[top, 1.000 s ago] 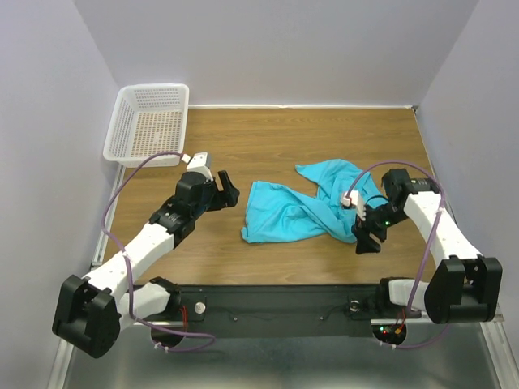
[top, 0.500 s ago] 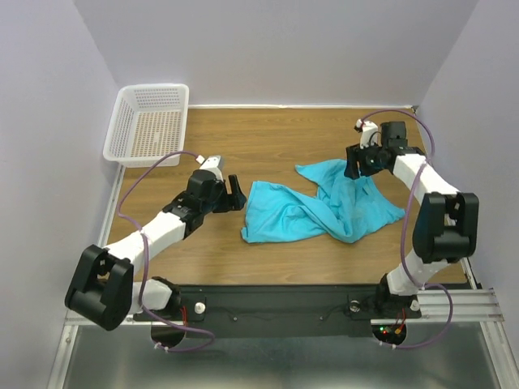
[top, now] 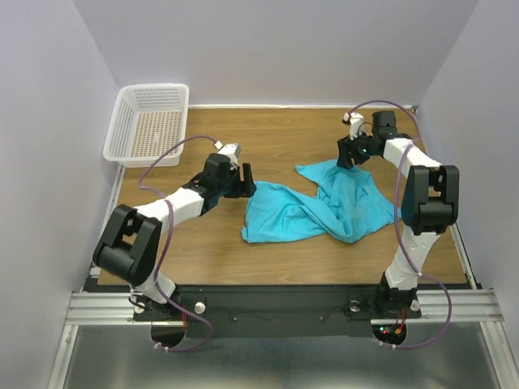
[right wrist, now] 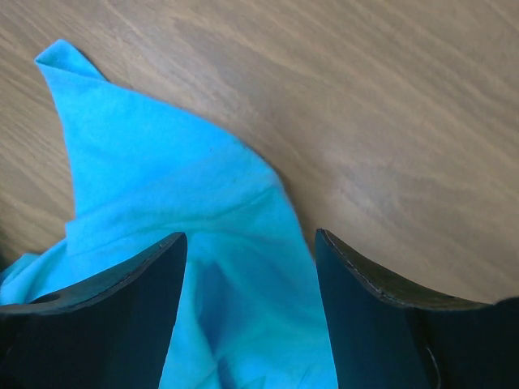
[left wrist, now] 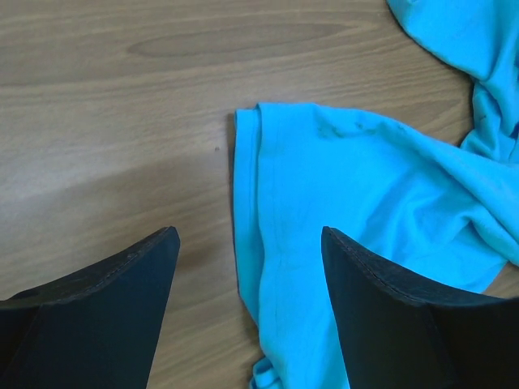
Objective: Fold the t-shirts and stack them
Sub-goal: Flatten the tshirt out
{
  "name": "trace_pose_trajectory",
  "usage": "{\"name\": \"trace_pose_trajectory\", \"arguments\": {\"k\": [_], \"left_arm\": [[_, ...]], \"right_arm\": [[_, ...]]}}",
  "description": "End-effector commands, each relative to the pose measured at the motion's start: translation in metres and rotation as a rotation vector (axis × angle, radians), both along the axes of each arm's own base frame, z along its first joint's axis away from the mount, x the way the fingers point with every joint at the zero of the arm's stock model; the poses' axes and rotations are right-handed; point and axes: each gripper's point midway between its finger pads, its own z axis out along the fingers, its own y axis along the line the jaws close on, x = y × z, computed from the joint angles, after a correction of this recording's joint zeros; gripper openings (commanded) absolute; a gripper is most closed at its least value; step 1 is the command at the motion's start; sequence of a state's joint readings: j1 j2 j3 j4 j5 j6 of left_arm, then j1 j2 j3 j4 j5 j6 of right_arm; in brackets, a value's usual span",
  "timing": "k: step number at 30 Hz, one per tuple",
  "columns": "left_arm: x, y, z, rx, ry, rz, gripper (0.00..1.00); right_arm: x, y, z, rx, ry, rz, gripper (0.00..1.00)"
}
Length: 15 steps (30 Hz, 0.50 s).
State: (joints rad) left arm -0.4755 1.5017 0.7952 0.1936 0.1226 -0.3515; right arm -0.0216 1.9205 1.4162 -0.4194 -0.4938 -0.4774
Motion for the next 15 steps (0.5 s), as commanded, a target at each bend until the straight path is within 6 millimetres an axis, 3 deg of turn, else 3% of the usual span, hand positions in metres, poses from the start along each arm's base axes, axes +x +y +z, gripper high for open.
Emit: {"name": "trace_pose_trajectory", "arguments": {"k": [1,7,12,15], "left_arm": [[0.031,-0.025,0.029,-0.016,-0.107,-0.067,0.82],[0.050,-0.060,0.018,0.037,-0.084,-0.151,0.82],[0.040,-0.096,0.010,0.152,-0.114,-0.269,0.82],[0.034,-0.107,0.005,0.242,-0.154,-0.349,0.82]], "right_arm": [[0.014,0.005,0.006,0.012,-0.051,0.100,0.70],[0.020,0.002,-0.009,-0.005,-0.021,0.089,0.70],[0.019,0.000,-0.017,-0.014,-0.005,0.084,0.68],[0.021,0.000,-0.020,-0.011,0.002,0.079,0.65]]}}
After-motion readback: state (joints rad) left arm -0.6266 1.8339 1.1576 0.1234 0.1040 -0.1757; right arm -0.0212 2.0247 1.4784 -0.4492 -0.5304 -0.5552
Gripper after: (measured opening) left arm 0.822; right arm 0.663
